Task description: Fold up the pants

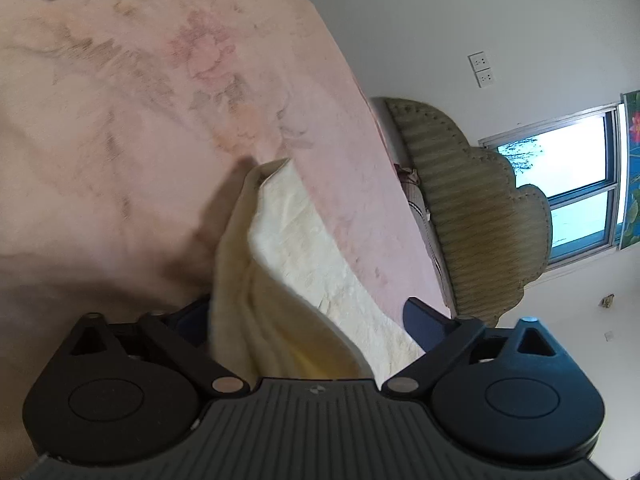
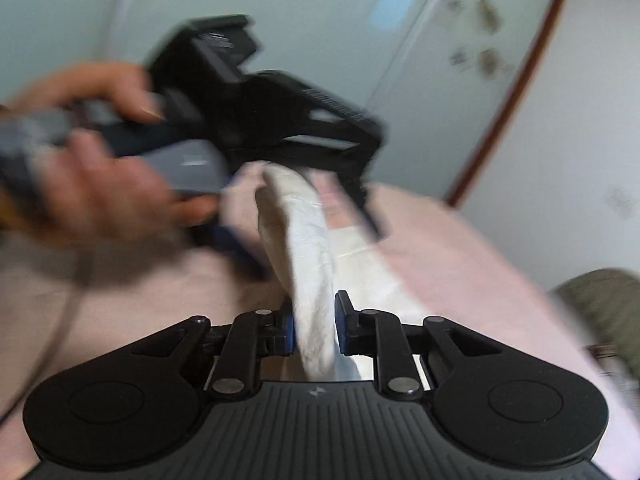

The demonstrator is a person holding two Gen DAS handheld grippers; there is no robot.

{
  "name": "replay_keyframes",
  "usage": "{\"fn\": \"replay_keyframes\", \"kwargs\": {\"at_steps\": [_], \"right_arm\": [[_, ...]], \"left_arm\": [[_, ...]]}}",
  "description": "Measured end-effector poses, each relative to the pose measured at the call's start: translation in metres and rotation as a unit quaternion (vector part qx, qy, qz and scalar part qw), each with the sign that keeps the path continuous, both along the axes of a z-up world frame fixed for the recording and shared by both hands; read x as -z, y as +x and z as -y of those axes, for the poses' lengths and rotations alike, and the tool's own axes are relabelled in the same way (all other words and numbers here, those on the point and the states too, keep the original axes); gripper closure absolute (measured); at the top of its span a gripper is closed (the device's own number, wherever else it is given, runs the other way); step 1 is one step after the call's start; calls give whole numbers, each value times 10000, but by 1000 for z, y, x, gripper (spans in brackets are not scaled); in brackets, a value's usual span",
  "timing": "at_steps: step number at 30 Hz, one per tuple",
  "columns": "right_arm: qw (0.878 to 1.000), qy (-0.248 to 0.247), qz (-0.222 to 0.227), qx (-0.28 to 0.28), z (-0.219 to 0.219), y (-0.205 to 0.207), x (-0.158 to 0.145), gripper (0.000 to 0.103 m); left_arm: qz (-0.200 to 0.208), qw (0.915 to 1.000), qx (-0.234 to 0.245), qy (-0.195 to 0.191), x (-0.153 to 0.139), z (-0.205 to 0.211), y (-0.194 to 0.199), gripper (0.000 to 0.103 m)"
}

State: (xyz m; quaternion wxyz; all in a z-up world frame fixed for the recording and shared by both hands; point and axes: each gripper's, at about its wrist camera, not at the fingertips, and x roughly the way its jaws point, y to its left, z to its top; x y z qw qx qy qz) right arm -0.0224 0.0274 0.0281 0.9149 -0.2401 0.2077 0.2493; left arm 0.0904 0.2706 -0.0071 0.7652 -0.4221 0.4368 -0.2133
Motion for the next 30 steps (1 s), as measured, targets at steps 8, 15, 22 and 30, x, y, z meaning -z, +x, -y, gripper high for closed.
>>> {"fn": "replay_keyframes", "kwargs": {"at_steps": [8, 15, 22, 30], "right_arm": [[9878, 1381, -694, 188, 89, 5, -45, 84], [9675, 1243, -1721, 1372, 118, 57, 21, 83], [9751, 1728, -1048, 910, 103, 40, -12, 83], [9796, 1727, -460, 921, 121, 6, -28, 83]], "left_arm": [[9, 9973, -133, 719, 0, 7, -5, 79], [721, 9824, -81, 1724, -33, 29, -25, 88], [1747, 9589, 128, 2230, -90, 86, -70, 89], [2366, 9398, 685, 2368, -114, 167, -106, 85]]}}
